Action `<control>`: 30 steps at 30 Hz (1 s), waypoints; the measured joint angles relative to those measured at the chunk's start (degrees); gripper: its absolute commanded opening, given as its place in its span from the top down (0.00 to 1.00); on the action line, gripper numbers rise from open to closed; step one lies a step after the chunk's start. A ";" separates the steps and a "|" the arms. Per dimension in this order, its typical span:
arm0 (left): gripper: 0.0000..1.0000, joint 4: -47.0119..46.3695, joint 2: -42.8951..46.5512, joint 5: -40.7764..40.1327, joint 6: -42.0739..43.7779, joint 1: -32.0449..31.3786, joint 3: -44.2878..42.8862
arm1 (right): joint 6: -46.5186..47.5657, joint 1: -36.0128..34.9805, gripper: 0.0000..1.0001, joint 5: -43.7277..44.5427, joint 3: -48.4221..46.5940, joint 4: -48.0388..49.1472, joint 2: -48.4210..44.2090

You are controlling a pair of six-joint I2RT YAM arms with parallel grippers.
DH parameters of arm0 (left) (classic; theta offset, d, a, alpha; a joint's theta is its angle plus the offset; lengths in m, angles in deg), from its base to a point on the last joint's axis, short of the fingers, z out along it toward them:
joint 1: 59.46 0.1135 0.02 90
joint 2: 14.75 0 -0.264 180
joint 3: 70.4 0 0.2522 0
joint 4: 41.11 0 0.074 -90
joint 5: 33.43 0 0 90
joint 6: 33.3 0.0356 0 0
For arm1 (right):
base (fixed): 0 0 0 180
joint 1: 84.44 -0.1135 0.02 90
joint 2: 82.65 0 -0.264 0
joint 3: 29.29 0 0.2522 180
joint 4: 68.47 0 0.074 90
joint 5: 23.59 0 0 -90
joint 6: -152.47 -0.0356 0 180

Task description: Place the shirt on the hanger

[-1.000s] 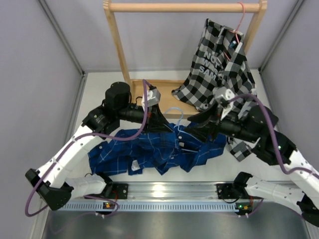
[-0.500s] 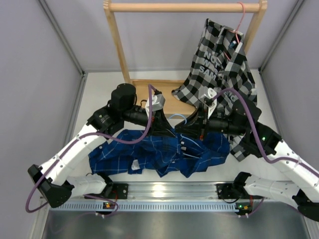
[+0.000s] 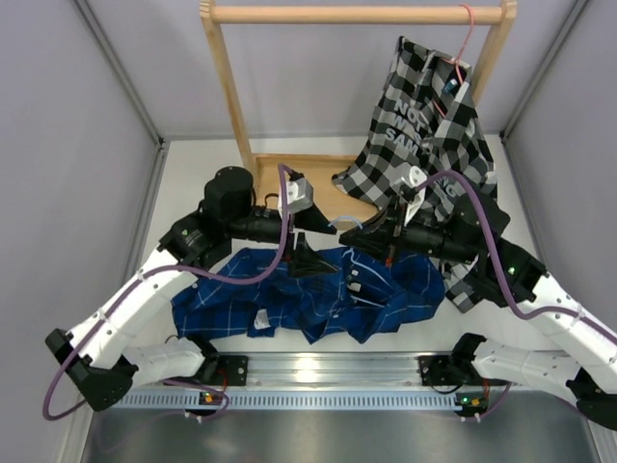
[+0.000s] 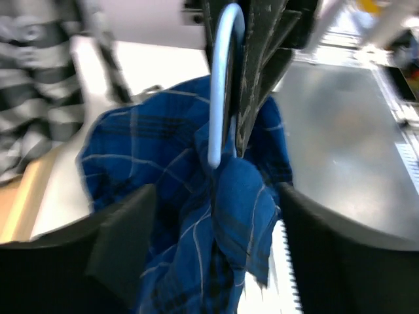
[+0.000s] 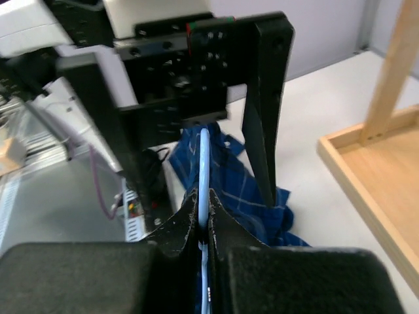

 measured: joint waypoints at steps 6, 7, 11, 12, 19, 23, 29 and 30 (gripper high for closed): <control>0.02 -4.17 10.40 -19.87 -4.59 0.02 4.39 | 1.90 0.00 1.00 12.24 0.28 -1.99 -2.08; 0.02 -5.62 13.57 -22.86 -5.66 0.07 7.02 | 2.34 0.02 1.00 14.23 0.26 -2.27 -2.45; 0.02 -13.29 28.63 -39.28 -12.07 -0.13 22.38 | 4.02 0.02 1.00 19.74 -1.40 -4.94 -2.97; 0.02 -15.04 32.52 -44.11 -14.03 -0.13 26.45 | 4.48 0.02 1.00 20.65 -2.47 -6.05 -2.84; 0.02 -17.07 37.05 -65.94 -22.86 -0.07 38.86 | 5.90 0.02 1.00 22.05 -10.36 -9.05 -2.71; 0.10 -19.43 30.47 -73.22 -23.17 -0.09 39.08 | 5.81 0.02 1.00 20.06 -11.10 -9.66 -3.43; 0.92 -26.12 21.00 -81.90 -20.35 0.00 38.71 | 5.70 0.02 1.00 17.11 -11.10 -11.10 -3.69; 1.00 -26.69 19.74 -82.55 -19.61 0.09 38.23 | 5.73 0.02 1.00 17.07 -11.10 -11.50 -3.69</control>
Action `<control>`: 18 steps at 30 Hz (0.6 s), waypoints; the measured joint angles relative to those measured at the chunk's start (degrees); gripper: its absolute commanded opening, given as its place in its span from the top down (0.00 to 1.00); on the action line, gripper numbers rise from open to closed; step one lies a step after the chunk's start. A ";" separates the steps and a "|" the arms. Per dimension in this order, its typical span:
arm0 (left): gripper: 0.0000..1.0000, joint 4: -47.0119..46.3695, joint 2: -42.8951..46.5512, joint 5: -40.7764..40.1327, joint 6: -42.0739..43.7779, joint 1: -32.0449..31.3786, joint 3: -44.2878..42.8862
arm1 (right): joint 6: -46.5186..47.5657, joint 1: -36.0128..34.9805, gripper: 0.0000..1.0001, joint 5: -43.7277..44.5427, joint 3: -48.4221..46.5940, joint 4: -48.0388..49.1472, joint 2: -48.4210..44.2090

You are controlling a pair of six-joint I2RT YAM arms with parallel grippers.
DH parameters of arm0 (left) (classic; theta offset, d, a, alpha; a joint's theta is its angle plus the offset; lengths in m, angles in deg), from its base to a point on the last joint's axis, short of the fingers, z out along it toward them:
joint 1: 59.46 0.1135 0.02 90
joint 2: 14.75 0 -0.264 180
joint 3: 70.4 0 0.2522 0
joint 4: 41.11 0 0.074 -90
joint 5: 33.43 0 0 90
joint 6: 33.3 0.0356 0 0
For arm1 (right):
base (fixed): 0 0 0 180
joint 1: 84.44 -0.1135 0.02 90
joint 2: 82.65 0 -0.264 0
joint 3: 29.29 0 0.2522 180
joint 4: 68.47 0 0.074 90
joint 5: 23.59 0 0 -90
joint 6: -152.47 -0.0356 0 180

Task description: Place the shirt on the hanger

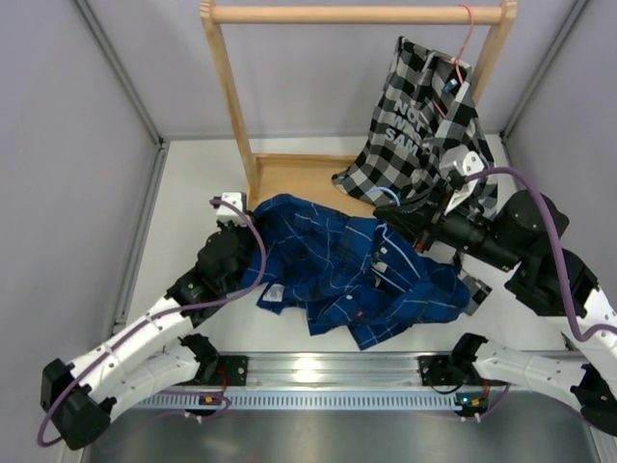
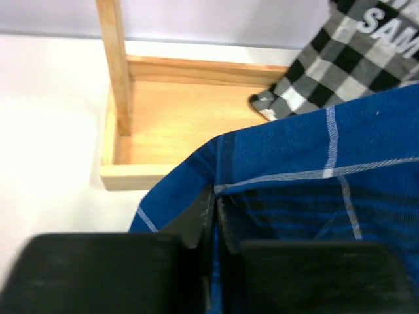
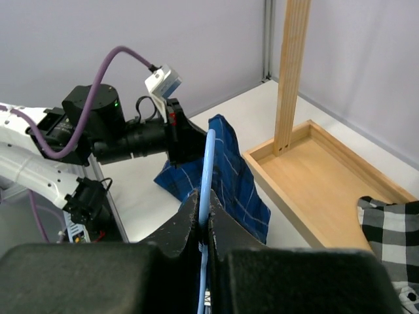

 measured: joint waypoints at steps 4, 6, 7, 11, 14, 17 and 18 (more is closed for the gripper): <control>1.00 -1.16 -4.07 -3.61 1.60 0.59 -3.39 | 0.02 0.00 1.00 0.07 0.00 -0.85 -0.20; 1.00 -0.68 -5.09 -6.14 0.85 1.73 -5.29 | 0.02 0.00 1.00 0.26 0.24 -1.07 -0.83; 1.00 -0.15 -5.27 -7.19 0.07 2.54 -6.10 | 0.02 0.00 1.00 0.52 0.55 -1.16 -1.38; 1.00 3.48 -5.38 -8.41 -3.67 8.63 -8.90 | 0.04 0.00 1.00 1.73 3.02 -1.44 -5.22; 1.00 5.62 -5.90 -5.81 -6.29 12.33 -9.62 | 0.09 0.00 1.00 2.82 4.20 -1.90 -7.13; 1.00 7.06 -6.73 -1.90 -8.04 13.31 -9.64 | 0.15 0.00 1.00 3.72 4.31 -2.05 -7.72; 1.00 7.28 -6.86 -0.74 -8.48 13.31 -9.64 | 0.17 0.00 1.00 3.87 4.31 -2.05 -7.69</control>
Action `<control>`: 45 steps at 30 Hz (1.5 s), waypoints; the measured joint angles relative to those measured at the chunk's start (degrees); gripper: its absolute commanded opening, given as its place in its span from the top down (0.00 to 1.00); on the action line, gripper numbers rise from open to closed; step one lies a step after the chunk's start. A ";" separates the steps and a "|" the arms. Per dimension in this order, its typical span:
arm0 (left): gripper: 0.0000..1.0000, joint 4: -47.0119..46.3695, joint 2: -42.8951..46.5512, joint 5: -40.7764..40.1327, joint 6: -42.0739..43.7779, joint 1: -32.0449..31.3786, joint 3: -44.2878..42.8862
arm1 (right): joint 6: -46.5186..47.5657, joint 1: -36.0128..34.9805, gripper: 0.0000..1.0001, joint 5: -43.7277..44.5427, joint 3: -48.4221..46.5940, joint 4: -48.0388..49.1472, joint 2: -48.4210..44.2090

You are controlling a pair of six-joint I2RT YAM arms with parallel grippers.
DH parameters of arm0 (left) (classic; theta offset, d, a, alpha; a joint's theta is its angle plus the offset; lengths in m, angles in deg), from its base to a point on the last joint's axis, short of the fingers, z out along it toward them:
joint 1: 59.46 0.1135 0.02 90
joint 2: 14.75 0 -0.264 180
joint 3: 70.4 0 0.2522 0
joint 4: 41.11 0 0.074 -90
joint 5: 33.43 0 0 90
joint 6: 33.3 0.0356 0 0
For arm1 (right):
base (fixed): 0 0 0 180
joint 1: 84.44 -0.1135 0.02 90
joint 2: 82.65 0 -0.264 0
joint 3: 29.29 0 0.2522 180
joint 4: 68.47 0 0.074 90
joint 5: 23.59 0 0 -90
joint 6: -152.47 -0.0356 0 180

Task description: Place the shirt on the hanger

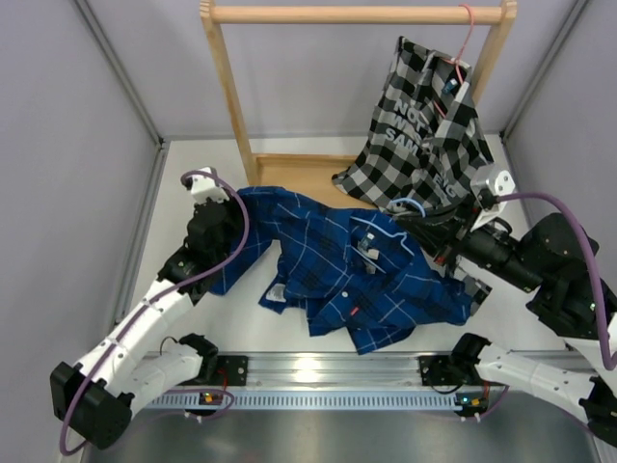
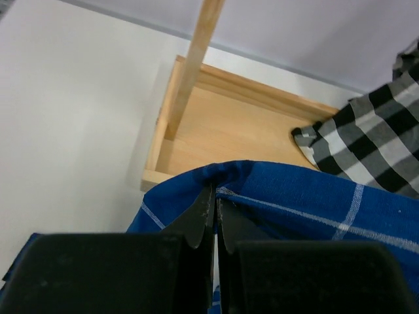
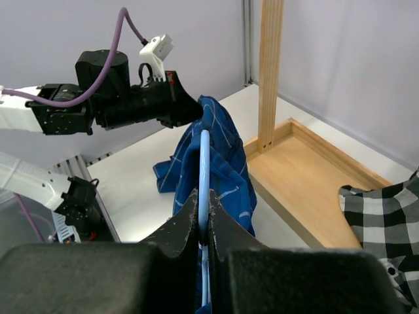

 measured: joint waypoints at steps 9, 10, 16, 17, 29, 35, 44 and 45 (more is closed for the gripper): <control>0.02 4.11 2.58 12.02 1.44 0.46 -4.44 | 1.20 0.00 1.00 0.70 -2.64 -0.50 3.80; 0.02 4.74 3.32 14.19 2.03 0.46 -6.05 | 1.44 0.00 1.00 0.68 -3.67 -0.68 4.39; 0.02 6.86 3.10 40.41 8.35 0.70 -21.33 | 2.05 0.00 1.00 -2.10 -11.10 -1.53 8.63; 0.02 6.62 1.81 48.02 9.29 0.66 -24.06 | 2.21 0.00 1.00 -2.95 -11.78 -1.60 8.90; 0.02 7.17 -8.81 91.62 21.14 -10.69 -31.89 | 7.10 0.02 1.00 -19.93 -12.92 -5.16 7.82; 0.21 8.11 -13.84 93.94 23.52 -13.31 -31.93 | 10.54 0.02 1.00 -25.66 -13.11 -6.45 7.21; 0.56 8.00 -17.94 98.79 24.26 -13.97 -32.09 | 12.98 0.02 1.00 -30.03 -12.66 -7.80 6.27; 0.49 7.93 -18.25 98.62 24.35 -13.94 -32.11 | 12.96 0.00 1.00 -30.69 -12.37 -7.67 6.32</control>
